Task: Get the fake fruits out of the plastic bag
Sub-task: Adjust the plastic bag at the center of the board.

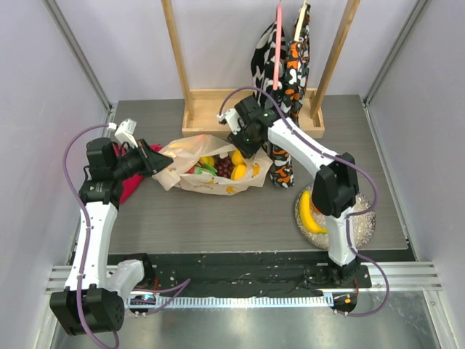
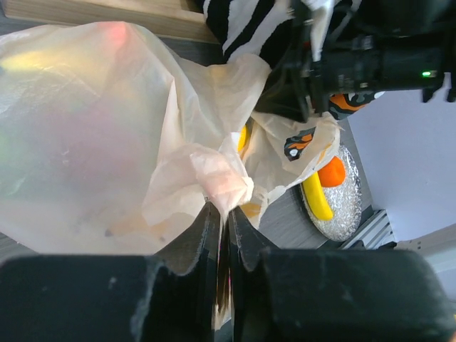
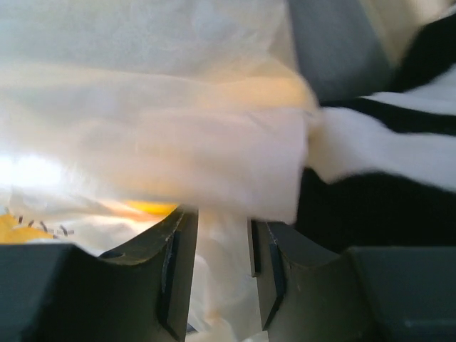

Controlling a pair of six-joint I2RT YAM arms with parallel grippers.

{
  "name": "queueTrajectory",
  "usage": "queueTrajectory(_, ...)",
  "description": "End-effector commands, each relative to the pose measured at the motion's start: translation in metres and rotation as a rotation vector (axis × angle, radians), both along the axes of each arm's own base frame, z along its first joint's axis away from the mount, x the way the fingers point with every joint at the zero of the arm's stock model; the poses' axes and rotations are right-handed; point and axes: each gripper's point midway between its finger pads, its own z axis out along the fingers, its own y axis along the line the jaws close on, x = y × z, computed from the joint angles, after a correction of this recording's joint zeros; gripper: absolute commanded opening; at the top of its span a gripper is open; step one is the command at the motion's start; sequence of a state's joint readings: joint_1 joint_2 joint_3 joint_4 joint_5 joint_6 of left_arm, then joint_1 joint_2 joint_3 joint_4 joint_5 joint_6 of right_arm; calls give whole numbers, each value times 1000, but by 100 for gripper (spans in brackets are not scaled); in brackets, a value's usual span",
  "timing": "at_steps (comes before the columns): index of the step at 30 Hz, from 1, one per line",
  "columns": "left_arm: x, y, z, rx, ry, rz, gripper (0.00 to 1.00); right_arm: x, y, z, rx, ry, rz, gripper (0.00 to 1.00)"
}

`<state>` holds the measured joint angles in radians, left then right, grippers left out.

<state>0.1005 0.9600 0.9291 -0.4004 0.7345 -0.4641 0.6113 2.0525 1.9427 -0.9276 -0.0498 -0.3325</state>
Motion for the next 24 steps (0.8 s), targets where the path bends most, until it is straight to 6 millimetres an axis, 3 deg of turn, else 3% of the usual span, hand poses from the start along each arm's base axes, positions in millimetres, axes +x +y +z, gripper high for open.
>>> queueTrajectory(1, 4, 0, 19, 5, -73, -10, 15, -6, 12, -18, 39, 92, -40, 41)
queueTrajectory(5, 4, 0, 18, 9, -73, -14, 17, 2, 33, 1, 134, 84, -48, 38)
queueTrajectory(10, 3, 0, 15, 11, -64, -17, 13, 7, 31, 43, 175, -13, -93, 36)
queueTrajectory(12, 4, 0, 14, 11, -60, -16, 9, 8, 28, 53, 169, -52, -117, 40)
queueTrajectory(16, 5, 0, 13, 9, -55, -17, 0, -18, 43, 71, 207, -51, -26, 42)
queueTrajectory(18, 7, 0, 12, 6, -49, -17, 0, -40, 60, 61, 237, 20, 56, 39)
queueTrajectory(21, 10, 0, 14, 6, -55, -17, 0, -54, 73, 37, 220, 90, 80, 37)
queueTrajectory(24, 11, 0, 17, 5, -57, -18, 0, -40, 75, 9, 180, 105, 18, 36)
